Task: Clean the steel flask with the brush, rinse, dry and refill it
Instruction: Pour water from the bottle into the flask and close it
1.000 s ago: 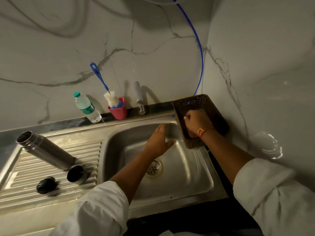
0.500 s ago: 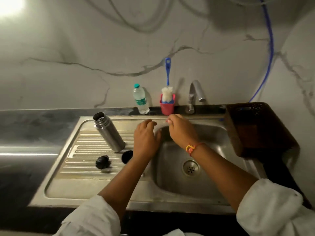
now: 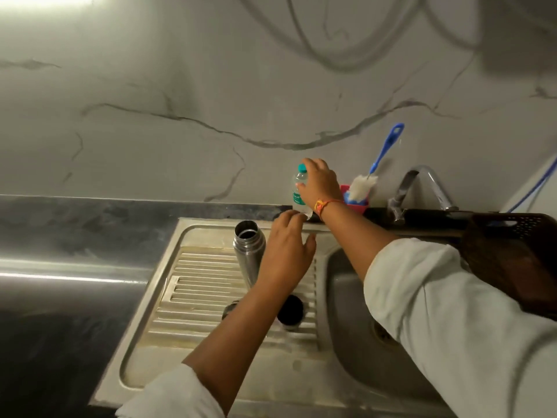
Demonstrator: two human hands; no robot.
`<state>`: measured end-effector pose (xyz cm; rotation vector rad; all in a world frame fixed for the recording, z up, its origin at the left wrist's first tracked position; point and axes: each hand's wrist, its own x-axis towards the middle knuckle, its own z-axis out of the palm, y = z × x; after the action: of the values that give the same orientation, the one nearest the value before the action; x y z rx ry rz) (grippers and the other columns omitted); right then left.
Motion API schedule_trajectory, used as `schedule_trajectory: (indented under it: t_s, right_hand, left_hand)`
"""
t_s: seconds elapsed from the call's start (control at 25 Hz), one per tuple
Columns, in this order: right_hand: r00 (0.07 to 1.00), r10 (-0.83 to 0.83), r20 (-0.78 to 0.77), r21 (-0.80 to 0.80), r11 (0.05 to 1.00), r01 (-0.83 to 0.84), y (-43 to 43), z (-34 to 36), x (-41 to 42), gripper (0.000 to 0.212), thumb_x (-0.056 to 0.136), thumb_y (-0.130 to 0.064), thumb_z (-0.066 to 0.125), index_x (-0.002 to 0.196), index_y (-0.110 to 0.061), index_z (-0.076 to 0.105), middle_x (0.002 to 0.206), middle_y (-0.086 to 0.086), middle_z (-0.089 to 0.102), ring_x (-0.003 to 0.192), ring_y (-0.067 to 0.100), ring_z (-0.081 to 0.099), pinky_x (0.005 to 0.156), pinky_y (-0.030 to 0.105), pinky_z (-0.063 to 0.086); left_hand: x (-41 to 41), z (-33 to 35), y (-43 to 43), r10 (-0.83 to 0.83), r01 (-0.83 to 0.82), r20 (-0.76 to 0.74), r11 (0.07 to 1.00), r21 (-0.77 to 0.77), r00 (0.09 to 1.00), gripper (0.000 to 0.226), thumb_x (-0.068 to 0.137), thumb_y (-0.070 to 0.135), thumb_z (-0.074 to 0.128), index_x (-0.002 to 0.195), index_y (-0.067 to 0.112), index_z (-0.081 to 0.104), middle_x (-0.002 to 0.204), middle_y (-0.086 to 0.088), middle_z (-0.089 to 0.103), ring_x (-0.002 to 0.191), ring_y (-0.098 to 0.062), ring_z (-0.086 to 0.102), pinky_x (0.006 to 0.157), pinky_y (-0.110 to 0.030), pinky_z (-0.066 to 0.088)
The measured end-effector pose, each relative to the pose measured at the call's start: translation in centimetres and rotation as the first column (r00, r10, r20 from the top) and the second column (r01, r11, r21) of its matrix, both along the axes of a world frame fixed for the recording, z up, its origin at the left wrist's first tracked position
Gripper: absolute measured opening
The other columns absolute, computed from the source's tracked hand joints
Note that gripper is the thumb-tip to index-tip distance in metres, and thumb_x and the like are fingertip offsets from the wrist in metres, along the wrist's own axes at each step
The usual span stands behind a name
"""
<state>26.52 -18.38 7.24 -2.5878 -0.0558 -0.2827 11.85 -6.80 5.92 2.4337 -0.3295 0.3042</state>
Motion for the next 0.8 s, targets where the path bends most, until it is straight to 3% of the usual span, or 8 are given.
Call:
schedule_trajectory:
  t_s: [0.2, 0.28, 0.44, 0.6, 0.8]
  right_hand:
    - [0.994, 0.064, -0.085, -0.216, 0.973, -0.081, -1.1, -1.1, 3.5, 0.056, 0.099, -0.014, 0.052, 0.152, -0.021, 0.033, 0.159, 0.001, 0.032, 0.138, 0.034, 0.034, 0.111, 0.048, 0.038]
    - [0.993, 0.091, -0.07, -0.241, 0.965, -0.106, -1.3, -1.2, 3.8, 0.049, 0.101, -0.015, 0.05, 0.148, -0.02, 0.039, 0.153, 0.004, 0.041, 0.135, 0.033, 0.039, 0.108, 0.047, 0.042]
    - [0.995, 0.099, 0.017, -0.167, 0.981, -0.095, -1.4, -1.1, 3.4, 0.031, 0.095, -0.017, 0.062, 0.125, -0.013, 0.057, 0.127, 0.01, 0.058, 0.116, 0.03, 0.055, 0.097, 0.04, 0.05]
    - [0.992, 0.124, -0.009, -0.13, 0.984, -0.124, -2.2, -1.0, 1.6, 0.029, 0.089, -0.019, 0.072, 0.114, -0.009, 0.061, 0.118, 0.009, 0.059, 0.108, 0.027, 0.059, 0.094, 0.036, 0.053]
    - [0.99, 0.07, 0.123, 0.005, 0.997, -0.072, -3.9, 0.6, -2.7, 0.032, 0.089, -0.032, 0.071, 0.11, -0.008, 0.065, 0.109, 0.01, 0.062, 0.096, 0.021, 0.06, 0.084, 0.03, 0.054]
  left_hand:
    - [1.0, -0.7, 0.0, -0.05, 0.034, -0.135, 0.992, -0.12, 0.99, 0.05, 0.099, 0.023, 0.064, 0.144, 0.009, 0.047, 0.149, -0.008, 0.046, 0.138, -0.022, 0.045, 0.111, -0.025, 0.036]
    - [1.1, -1.3, 0.0, -0.056, 0.032, -0.178, 0.99, -0.134, 0.982, 0.05, 0.099, 0.023, 0.064, 0.144, 0.009, 0.046, 0.146, -0.008, 0.048, 0.135, -0.021, 0.048, 0.106, -0.02, 0.035]
    - [1.3, -2.1, 0.0, -0.06, 0.026, -0.239, 0.989, -0.145, 0.969, 0.055, 0.101, 0.026, 0.063, 0.149, 0.01, 0.041, 0.15, -0.006, 0.045, 0.136, -0.02, 0.047, 0.102, -0.016, 0.031]
    - [0.9, -2.4, -0.4, -0.047, 0.006, -0.272, 0.989, -0.149, 0.961, 0.059, 0.101, 0.027, 0.062, 0.152, 0.009, 0.037, 0.155, -0.007, 0.041, 0.14, -0.021, 0.044, 0.112, -0.027, 0.037]
    - [-0.4, -1.6, -1.9, 0.022, -0.071, -0.26, 0.981, -0.181, 0.965, 0.073, 0.098, 0.026, 0.067, 0.156, 0.01, 0.026, 0.159, -0.007, 0.033, 0.147, -0.022, 0.033, 0.118, -0.028, 0.028]
